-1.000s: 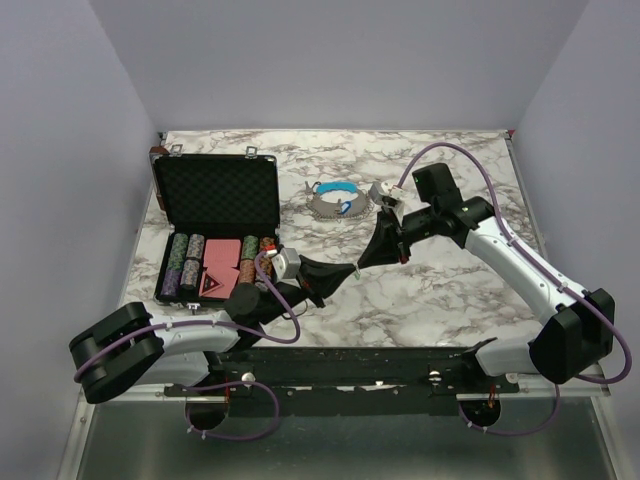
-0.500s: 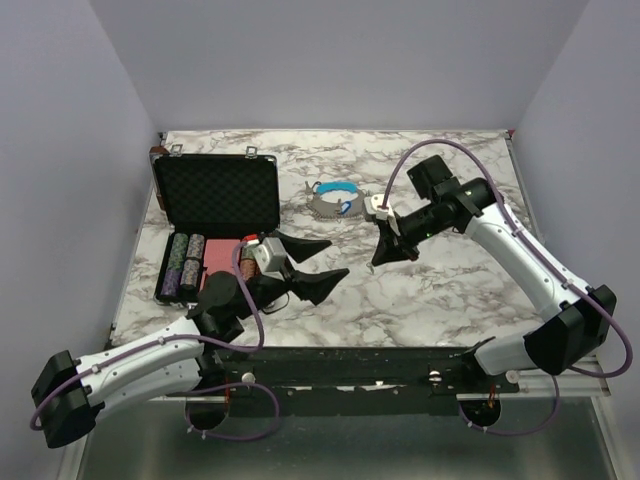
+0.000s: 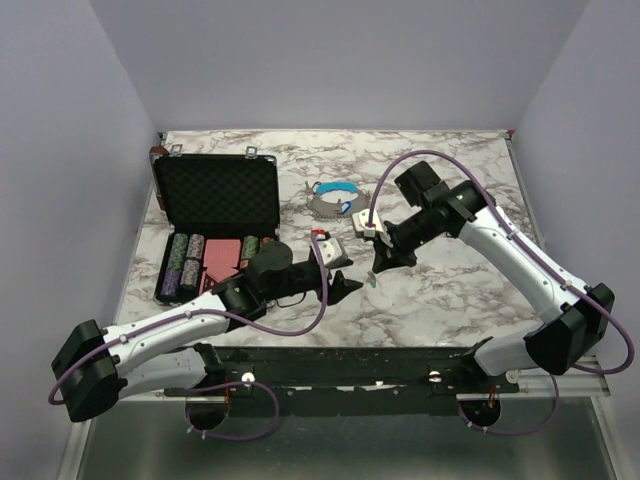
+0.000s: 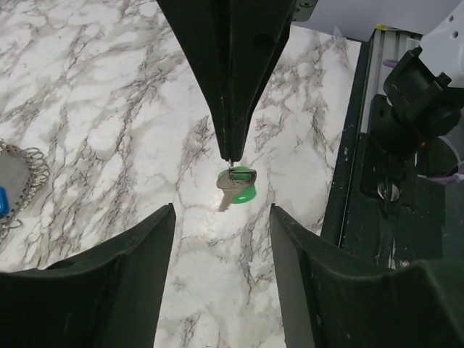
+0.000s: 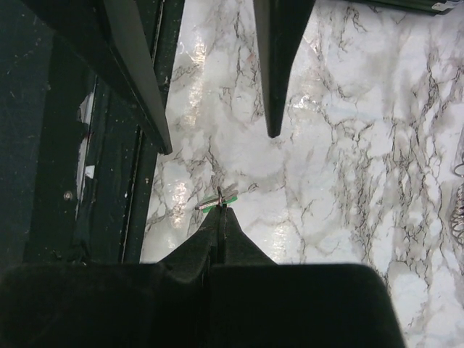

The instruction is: Put the keys on the keyring

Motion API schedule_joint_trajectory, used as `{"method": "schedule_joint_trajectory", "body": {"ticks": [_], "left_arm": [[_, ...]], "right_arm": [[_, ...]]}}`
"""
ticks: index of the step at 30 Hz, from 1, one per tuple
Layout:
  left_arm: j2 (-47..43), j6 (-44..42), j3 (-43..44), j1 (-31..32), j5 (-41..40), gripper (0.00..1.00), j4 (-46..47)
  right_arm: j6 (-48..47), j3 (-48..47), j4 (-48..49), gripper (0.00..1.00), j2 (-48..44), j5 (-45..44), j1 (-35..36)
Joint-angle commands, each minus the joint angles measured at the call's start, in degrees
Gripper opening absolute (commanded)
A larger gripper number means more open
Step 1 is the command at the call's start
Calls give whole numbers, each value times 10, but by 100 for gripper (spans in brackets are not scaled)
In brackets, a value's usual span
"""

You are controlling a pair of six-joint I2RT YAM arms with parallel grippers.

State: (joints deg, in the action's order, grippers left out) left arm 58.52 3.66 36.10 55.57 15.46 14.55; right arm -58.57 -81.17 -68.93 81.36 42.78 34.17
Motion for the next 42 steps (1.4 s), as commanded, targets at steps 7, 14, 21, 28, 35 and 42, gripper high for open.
{"method": "schedule_joint_trajectory", "body": {"ticks": [7,14,21,28,35,42], "left_arm": [[47,-1,20,3,51,52,73],[71,7,28,4,48,39,85],[85,9,34,5,52,27,93],[98,10,42,7,62,8,80],[85,26,29,7,34,0,85],[2,186,-157,2,-76,0,417]], "right_arm": [[3,-15,-11,0,6,-6,4],[4,-14,-11,0,6,7,5],[5,-12,-9,0,6,14,5],[6,-11,-8,1,6,19,5],[42,-7,16,9,-1,19,4],[128,14,74,54,-30,188,-112]]}}
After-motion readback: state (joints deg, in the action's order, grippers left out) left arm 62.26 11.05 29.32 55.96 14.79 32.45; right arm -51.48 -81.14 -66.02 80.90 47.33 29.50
